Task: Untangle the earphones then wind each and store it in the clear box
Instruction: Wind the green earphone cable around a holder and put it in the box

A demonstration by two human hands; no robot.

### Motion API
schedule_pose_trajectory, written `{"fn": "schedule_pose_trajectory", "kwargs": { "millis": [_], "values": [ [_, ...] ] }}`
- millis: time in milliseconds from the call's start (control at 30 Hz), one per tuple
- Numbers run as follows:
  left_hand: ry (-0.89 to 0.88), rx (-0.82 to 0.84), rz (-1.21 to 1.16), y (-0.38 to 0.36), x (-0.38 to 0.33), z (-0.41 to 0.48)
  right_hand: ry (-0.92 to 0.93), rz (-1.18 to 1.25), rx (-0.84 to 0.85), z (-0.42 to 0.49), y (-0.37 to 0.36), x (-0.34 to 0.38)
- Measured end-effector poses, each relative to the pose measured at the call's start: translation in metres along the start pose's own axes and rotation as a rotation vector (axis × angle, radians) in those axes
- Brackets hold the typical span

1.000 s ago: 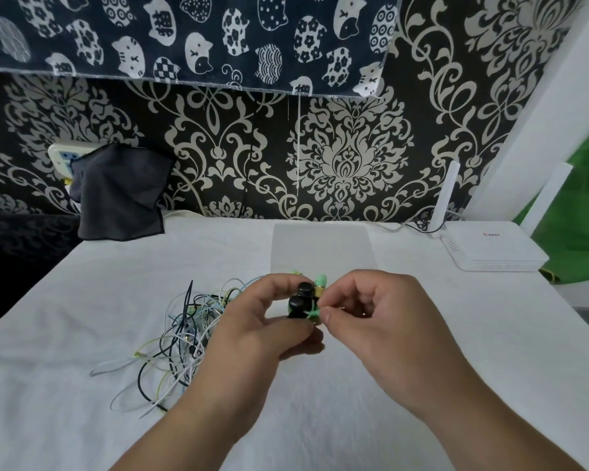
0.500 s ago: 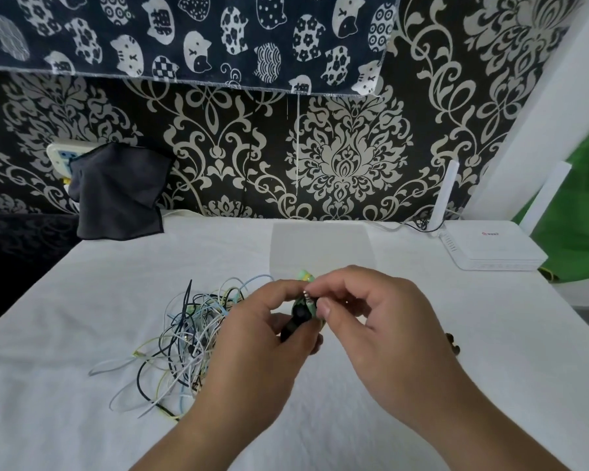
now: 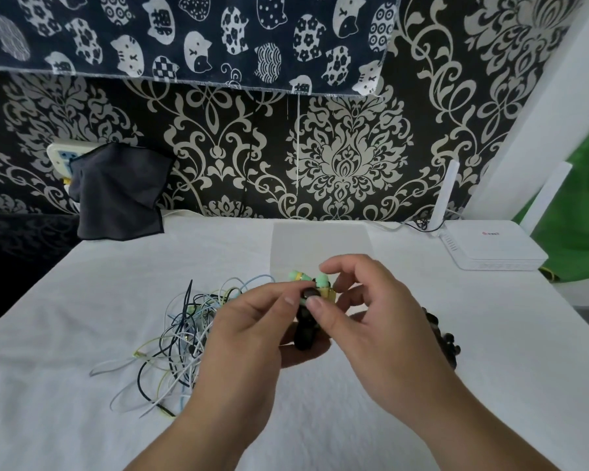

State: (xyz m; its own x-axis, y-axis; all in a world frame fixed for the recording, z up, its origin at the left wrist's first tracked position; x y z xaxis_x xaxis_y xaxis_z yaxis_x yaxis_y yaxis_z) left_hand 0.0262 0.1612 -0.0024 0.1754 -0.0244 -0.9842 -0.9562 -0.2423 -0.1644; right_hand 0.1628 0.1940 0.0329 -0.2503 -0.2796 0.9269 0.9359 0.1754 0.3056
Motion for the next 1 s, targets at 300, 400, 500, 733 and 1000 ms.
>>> {"fn": "schedule_pose_trajectory", "kwargs": {
  "millis": [300, 400, 500, 733, 1000],
  "values": [
    [-0.102, -0.011, 0.143, 0.006, -0.007, 0.003, -0.177, 0.328, 0.077, 0.004, -0.009, -0.023],
    [-0.152, -0.003, 0.176, 0.007, -0.013, 0.004, -0.199, 0.405, 0.083, 0.004, -0.01, -0.027],
    [-0.142, -0.014, 0.155, 0.01, -0.012, 0.005, -0.24, 0.478, 0.084, 0.003, -0.01, -0.031],
    [-0.069, -0.052, 0.111, 0.012, -0.006, 0.004, -0.278, 0.46, 0.092, -0.001, -0.015, -0.036],
    [-0.026, -0.215, 0.235, 0.02, 0.01, 0.0, -0.372, 0.395, 0.088, -0.005, -0.025, -0.055]
  ]
}}
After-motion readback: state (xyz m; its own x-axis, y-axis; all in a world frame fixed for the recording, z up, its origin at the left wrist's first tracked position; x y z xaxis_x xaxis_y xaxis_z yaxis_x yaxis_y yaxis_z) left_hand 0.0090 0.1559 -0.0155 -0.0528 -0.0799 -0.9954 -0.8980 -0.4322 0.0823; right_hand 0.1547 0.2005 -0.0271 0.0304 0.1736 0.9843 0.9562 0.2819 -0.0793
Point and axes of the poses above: each hand's wrist, its own z-axis towards the middle knuckle, its own y-axis out of the back of the hand, x = y × z, the point moved 10 cm from there along z, towards the middle knuckle, and after that the axes turned 11 degrees about z, right-handed, at the moved point
